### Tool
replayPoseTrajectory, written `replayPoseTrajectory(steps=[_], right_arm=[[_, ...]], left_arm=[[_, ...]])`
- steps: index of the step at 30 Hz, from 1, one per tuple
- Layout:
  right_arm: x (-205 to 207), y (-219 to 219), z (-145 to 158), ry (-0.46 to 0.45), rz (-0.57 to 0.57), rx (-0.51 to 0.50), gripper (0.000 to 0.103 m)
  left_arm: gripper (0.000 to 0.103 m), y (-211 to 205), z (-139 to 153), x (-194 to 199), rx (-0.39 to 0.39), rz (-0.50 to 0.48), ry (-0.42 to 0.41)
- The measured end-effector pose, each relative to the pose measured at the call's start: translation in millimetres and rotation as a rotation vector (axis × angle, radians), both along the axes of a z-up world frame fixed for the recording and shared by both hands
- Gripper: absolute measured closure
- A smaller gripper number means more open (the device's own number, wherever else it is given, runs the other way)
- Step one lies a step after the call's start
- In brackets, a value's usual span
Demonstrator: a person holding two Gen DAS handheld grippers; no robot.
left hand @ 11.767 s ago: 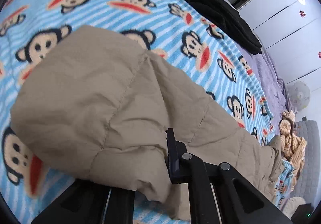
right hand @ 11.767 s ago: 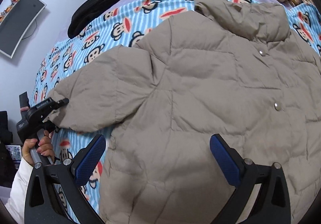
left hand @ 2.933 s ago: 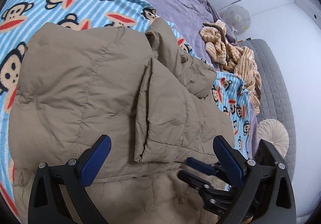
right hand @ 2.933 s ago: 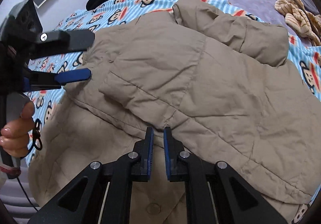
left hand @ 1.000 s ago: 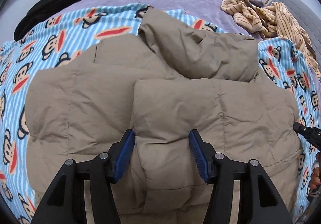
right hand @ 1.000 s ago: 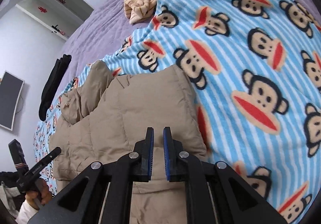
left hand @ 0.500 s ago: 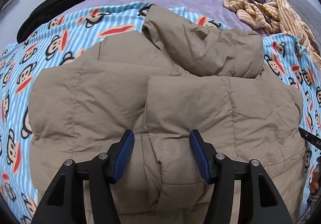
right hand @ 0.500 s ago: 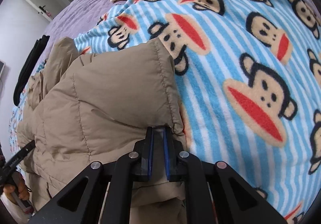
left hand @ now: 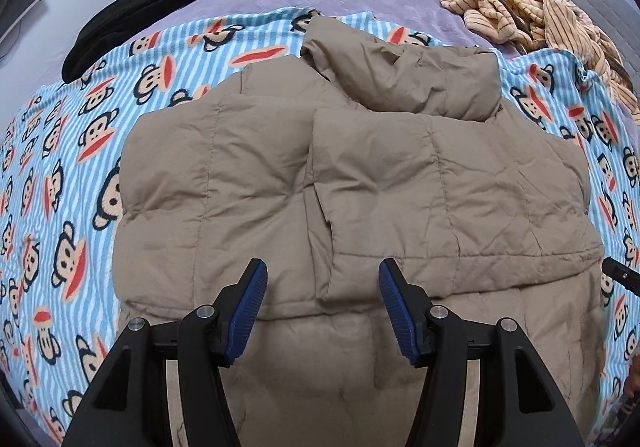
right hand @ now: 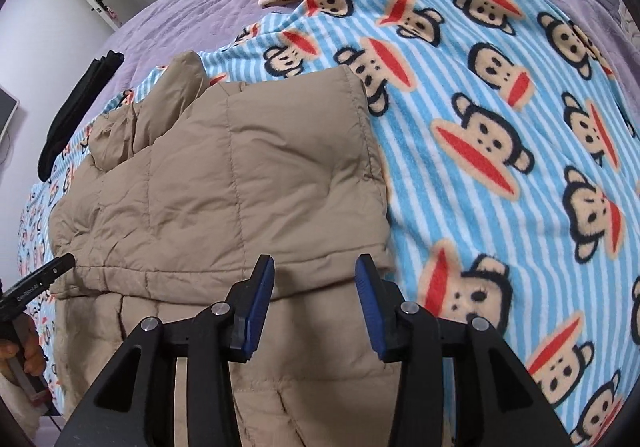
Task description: Fold large clothes
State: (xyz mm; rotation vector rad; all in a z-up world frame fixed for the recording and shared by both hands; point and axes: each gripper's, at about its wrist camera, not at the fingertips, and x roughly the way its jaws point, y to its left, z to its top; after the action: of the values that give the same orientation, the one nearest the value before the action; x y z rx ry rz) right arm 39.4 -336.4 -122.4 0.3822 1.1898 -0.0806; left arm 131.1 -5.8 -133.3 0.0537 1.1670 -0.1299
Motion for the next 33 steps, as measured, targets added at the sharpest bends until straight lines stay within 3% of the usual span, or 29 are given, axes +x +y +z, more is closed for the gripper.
replayPoseTrajectory(steps=[6,8,10,20,22,33], right_arm=[[-25.8,15.0,13.3,0.032,0.007,0.039,0.043],[-32.0,21.3,17.8,0.043,0.017,0.051,0.038],[-38.8,26.6,22.1,0.048,0.024,0.057,0.033],[-64.3,42.2,48.3,0.061,0.038,0.069,0.032],[-70.3,46.1,55.7,0.049,0.045,0.06,0.019],[-98.4,59.5,68.2,0.061,0.074,0.081,0.019]], left_arm=[[0.042,6.8,17.0,-36.0,-0.012,-0.002,0.032],[0.0,10.9,23.6,-48.0,-0.003,0.014,0.025],[0.0,14.8,31.4,-59.8,0.011,0.032,0.001],[0.0,31.9,44.1,-99.5,0.021,0.092,0.069],[0.0,35.0,43.4,-107.4,0.02,0.105,0.083],[0.0,48.7,53.8,-147.8,-0.006,0.144,0.088]])
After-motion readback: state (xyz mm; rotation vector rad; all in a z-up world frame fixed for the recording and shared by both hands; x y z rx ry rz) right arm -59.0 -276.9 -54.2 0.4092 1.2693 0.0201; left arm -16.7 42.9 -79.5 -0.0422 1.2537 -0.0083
